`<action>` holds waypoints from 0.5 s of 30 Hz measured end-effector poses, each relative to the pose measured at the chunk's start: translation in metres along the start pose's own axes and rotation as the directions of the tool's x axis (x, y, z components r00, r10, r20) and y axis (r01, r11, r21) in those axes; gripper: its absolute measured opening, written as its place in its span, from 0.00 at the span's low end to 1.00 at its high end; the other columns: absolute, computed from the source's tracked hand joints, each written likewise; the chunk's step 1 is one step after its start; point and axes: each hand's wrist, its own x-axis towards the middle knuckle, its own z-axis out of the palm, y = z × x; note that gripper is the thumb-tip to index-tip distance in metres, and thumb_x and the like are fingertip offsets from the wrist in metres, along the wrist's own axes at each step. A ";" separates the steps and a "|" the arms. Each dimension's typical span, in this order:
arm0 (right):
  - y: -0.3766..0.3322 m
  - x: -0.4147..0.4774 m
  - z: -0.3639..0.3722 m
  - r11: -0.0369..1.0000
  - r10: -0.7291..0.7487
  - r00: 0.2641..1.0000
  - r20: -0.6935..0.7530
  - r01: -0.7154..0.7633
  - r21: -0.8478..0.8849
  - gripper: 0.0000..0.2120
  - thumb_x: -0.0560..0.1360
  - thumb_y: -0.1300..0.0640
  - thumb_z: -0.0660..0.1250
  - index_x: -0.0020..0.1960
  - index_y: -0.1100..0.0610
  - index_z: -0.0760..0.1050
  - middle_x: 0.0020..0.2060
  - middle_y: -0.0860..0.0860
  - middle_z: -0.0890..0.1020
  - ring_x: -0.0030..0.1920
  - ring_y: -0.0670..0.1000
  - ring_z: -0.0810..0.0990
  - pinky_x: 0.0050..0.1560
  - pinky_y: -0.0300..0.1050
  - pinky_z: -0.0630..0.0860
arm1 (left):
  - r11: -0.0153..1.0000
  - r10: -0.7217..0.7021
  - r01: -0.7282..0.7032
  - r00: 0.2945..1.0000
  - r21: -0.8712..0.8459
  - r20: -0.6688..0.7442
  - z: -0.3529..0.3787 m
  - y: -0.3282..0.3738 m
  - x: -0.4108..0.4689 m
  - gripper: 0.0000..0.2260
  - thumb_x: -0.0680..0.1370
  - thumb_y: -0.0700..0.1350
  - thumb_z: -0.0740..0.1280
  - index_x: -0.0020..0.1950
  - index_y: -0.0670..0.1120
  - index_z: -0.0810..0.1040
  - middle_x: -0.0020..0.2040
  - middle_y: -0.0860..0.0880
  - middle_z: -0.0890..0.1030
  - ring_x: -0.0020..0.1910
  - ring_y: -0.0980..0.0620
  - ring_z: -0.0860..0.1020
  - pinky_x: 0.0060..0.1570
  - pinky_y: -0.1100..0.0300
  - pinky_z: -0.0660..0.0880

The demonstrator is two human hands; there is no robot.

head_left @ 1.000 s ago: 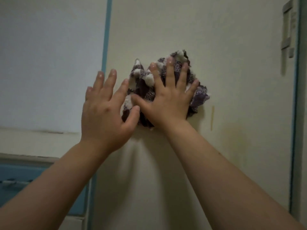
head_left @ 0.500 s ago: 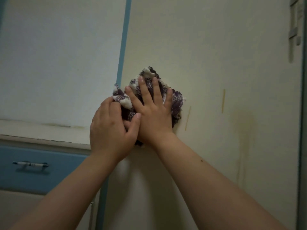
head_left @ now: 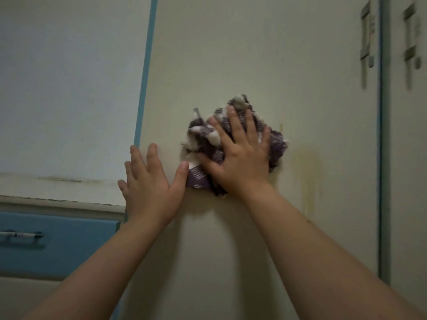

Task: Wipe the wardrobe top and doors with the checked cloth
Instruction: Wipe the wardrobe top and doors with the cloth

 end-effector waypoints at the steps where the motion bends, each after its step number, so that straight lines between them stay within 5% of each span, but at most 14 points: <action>1: 0.009 0.000 -0.004 1.000 0.031 0.999 0.015 -0.031 -0.003 0.34 0.67 0.31 0.55 0.69 0.45 0.69 0.73 0.53 0.65 0.73 0.60 0.59 0.68 0.65 0.49 | 1.000 -0.006 0.006 1.000 0.016 0.003 0.001 0.001 0.000 0.34 0.75 0.65 0.52 0.76 0.48 0.50 0.77 0.42 0.45 0.75 0.41 0.48 0.70 0.40 0.49; 6: 0.052 -0.006 -0.024 0.984 0.176 0.981 0.081 -0.173 -0.043 0.38 0.67 0.29 0.49 0.73 0.43 0.60 0.76 0.49 0.55 0.76 0.57 0.49 0.70 0.63 0.42 | 1.000 -0.015 0.015 1.000 0.023 0.005 0.001 0.001 -0.001 0.34 0.76 0.60 0.58 0.76 0.49 0.48 0.77 0.43 0.43 0.75 0.42 0.46 0.71 0.43 0.50; 15: 0.105 -0.040 -0.046 0.922 0.380 0.922 0.078 -0.371 -0.111 0.41 0.67 0.28 0.47 0.75 0.46 0.56 0.77 0.50 0.51 0.76 0.56 0.45 0.71 0.63 0.42 | 0.999 -0.023 0.022 1.000 0.025 0.007 0.005 0.000 -0.006 0.35 0.76 0.58 0.60 0.76 0.49 0.46 0.77 0.43 0.42 0.75 0.42 0.45 0.70 0.43 0.51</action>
